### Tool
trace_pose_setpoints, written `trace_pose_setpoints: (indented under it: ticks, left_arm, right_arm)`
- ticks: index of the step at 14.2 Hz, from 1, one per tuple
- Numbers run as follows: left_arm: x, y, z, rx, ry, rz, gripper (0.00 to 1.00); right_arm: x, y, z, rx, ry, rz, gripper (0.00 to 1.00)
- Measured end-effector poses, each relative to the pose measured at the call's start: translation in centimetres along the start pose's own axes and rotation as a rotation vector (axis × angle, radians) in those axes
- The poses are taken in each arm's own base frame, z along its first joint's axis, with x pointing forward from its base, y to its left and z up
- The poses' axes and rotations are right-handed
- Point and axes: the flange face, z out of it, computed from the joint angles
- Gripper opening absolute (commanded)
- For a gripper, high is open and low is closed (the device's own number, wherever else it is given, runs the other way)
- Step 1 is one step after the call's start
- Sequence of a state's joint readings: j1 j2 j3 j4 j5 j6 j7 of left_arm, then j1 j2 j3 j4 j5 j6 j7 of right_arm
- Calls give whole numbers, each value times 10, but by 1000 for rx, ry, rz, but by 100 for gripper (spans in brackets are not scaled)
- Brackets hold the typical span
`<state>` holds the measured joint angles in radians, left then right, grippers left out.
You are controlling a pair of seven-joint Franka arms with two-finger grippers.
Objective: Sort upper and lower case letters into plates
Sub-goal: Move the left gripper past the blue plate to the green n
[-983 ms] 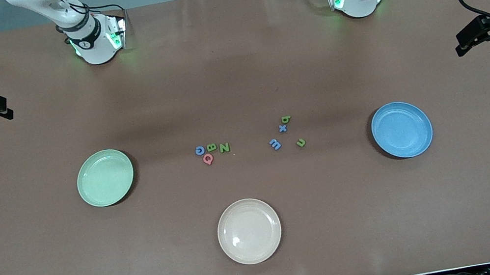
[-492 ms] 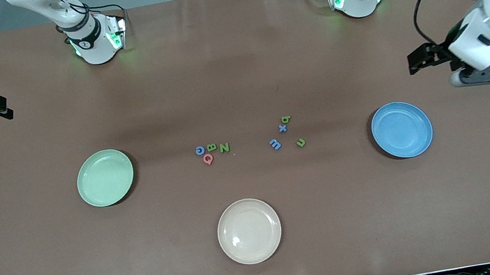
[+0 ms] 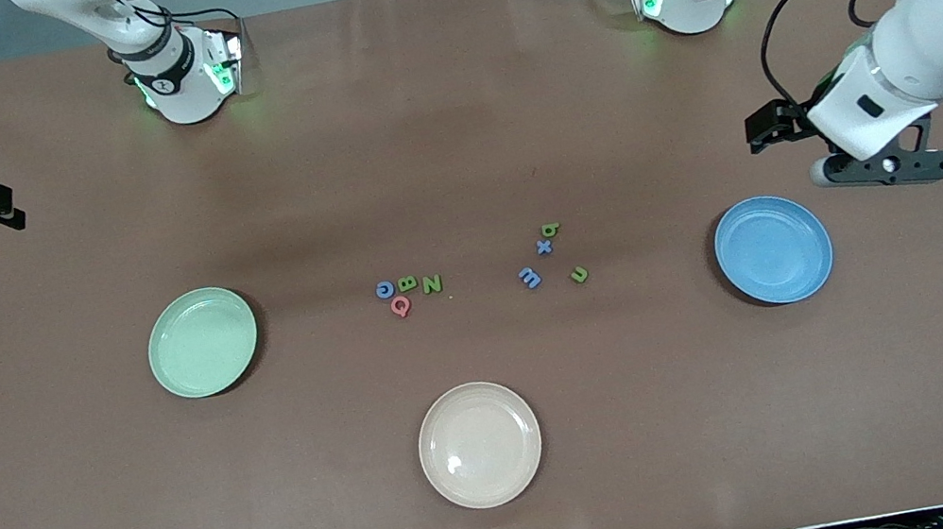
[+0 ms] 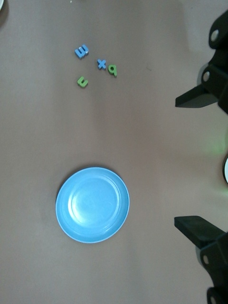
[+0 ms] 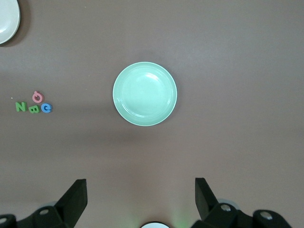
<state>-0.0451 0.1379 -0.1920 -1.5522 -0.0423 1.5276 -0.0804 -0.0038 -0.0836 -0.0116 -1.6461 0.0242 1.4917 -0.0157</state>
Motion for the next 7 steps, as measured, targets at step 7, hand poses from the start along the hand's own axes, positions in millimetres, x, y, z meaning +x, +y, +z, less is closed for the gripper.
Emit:
trace_pose_setpoints:
  ticks: [7]
  left_arm:
    - [5,16,4,27,21,40,94]
  right_arm:
    - [0,0,0,0,0,1,100]
